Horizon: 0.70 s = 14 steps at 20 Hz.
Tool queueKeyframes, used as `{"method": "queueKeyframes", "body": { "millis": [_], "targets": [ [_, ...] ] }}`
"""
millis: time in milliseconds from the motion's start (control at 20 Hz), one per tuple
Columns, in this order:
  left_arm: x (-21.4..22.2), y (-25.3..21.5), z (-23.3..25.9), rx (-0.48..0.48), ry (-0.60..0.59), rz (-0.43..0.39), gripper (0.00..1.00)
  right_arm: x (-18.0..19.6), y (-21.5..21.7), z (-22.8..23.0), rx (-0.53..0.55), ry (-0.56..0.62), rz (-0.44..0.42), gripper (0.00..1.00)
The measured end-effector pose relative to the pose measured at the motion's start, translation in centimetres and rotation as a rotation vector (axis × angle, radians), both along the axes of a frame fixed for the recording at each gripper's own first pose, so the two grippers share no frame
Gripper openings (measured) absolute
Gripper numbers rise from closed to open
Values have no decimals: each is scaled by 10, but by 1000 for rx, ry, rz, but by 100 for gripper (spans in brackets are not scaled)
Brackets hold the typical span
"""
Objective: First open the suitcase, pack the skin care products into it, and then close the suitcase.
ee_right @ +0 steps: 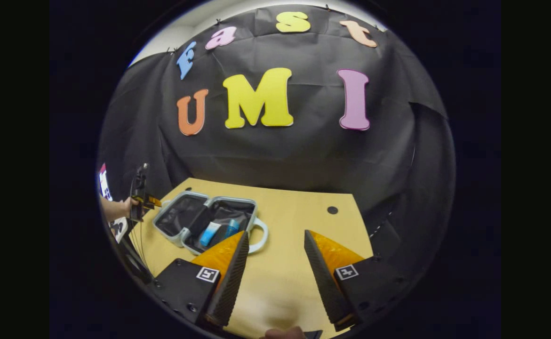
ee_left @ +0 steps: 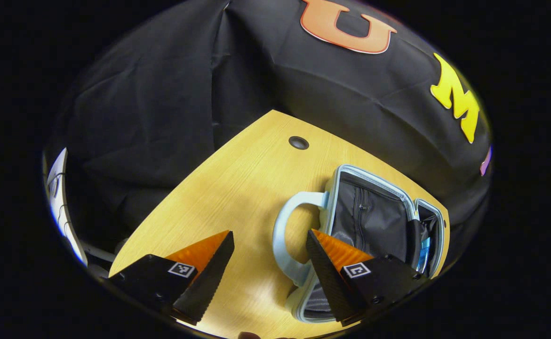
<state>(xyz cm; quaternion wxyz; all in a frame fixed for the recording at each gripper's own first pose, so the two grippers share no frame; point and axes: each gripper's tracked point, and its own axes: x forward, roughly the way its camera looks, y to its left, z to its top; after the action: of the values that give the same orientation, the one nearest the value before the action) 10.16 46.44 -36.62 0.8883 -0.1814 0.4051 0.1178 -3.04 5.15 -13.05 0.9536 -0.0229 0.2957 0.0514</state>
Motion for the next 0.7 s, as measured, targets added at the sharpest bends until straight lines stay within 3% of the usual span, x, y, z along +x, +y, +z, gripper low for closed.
{"method": "queueKeyframes", "body": {
  "millis": [400, 550, 600, 700],
  "targets": [
    [16, 1, -35, -32, 75, 42, 91, 8, -5, 15, -29, -16, -27, 72],
    [26, -5, -37, -48, 72, 56, 62, 8, -5, 19, -40, -26, -21, 71],
    [26, -7, -39, -57, 79, 66, 31, 7, -6, 21, -38, -31, -23, 70],
    [25, -4, -40, -54, 102, 99, 24, 3, -12, 21, -37, -32, -36, 71]
  ]
}}
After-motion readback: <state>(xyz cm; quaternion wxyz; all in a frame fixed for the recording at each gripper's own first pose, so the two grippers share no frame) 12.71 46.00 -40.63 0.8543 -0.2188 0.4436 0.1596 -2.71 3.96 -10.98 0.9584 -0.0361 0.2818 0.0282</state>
